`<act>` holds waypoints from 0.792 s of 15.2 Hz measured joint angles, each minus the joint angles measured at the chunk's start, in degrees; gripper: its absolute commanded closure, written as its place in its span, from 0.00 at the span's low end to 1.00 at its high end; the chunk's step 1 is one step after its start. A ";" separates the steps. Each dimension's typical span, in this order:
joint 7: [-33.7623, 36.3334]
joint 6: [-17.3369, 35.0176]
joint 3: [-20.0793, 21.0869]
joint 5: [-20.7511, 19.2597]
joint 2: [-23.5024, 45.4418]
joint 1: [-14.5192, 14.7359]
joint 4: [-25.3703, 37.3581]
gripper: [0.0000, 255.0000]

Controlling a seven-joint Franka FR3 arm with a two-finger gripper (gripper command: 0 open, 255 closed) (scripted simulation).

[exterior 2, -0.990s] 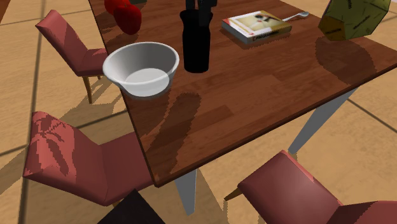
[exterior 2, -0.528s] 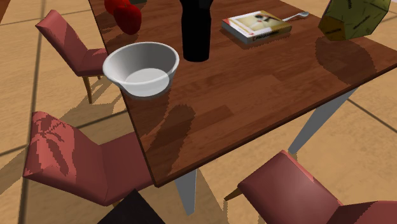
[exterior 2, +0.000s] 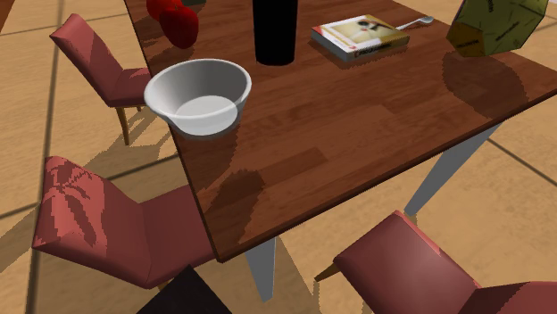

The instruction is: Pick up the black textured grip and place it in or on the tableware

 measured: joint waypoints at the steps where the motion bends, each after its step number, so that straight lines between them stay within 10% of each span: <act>1: 0.00 -0.93 0.00 -0.11 0.30 0.15 1.22 1.00; 12: 8.36 -9.25 2.98 -0.48 -1.23 6.69 7.83 1.00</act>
